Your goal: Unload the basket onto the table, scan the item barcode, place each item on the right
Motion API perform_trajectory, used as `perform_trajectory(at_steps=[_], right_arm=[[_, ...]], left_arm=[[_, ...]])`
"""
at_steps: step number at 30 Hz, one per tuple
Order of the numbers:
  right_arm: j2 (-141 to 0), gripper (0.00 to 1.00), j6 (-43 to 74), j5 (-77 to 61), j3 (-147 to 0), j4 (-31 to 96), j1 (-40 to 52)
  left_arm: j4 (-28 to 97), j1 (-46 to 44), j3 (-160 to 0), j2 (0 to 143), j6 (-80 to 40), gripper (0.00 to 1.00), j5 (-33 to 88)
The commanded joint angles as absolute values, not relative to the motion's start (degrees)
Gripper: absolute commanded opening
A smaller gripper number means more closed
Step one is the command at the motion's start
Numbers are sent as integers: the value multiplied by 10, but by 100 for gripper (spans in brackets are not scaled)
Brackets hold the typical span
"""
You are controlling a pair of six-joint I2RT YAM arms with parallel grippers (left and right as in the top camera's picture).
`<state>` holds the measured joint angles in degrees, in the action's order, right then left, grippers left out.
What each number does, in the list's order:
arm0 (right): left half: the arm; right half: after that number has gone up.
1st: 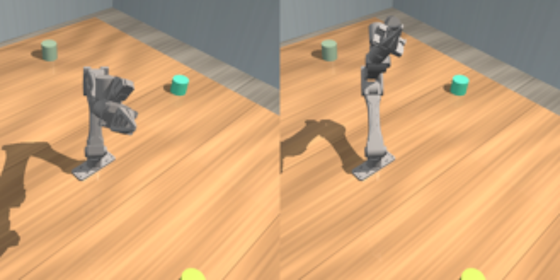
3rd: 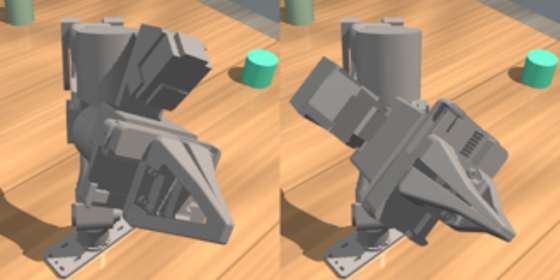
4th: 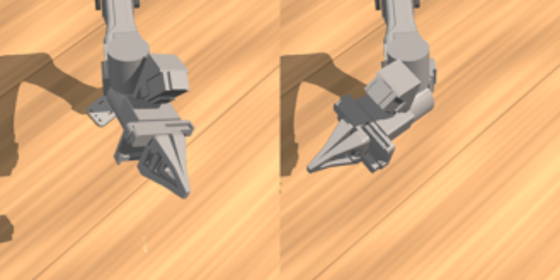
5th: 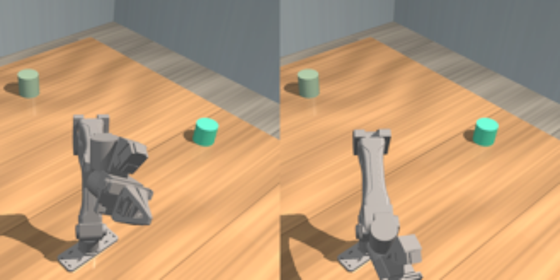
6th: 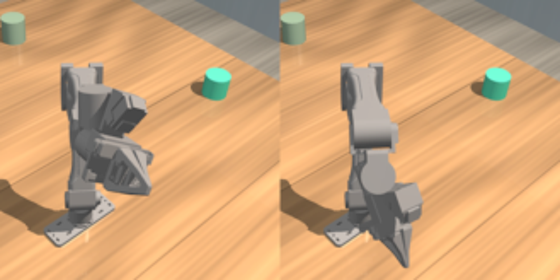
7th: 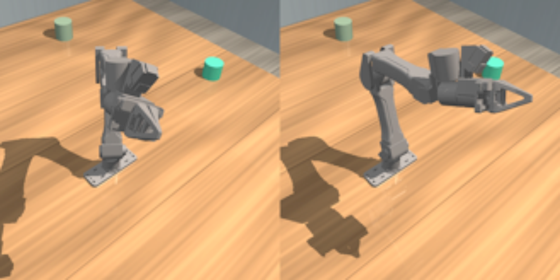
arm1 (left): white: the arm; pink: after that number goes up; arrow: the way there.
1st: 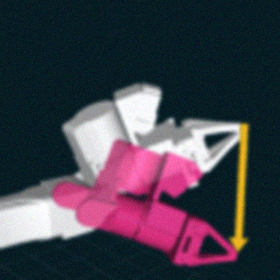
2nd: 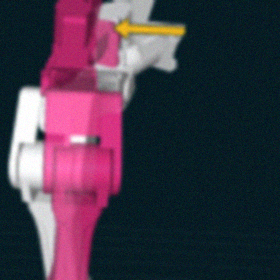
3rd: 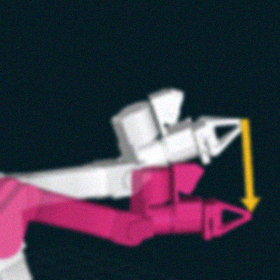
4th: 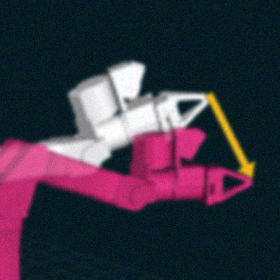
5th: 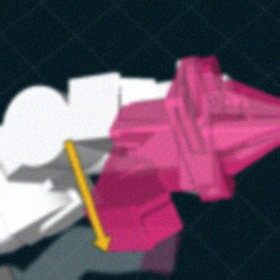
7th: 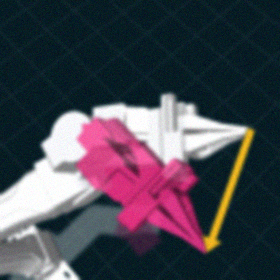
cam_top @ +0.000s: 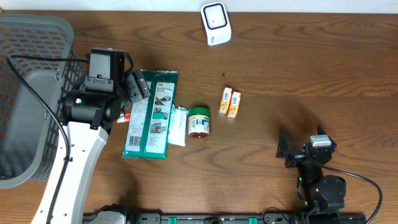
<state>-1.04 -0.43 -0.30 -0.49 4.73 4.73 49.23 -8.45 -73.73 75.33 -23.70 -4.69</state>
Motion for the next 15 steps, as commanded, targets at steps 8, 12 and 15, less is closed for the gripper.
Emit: perform_trajectory(at_steps=[8, 12, 15], right_arm=[[-51, 99, 35, -7, -197, 171, 51], [-149, 99, 49, -10, -329, 237, 51], [-250, 99, 49, -22, -448, 314, 51]], left_arm=[[494, -83, -745, 752, -228, 93, -56], [494, -83, -745, 752, -228, 93, -56], [494, -83, -745, 752, -228, 93, -56]])
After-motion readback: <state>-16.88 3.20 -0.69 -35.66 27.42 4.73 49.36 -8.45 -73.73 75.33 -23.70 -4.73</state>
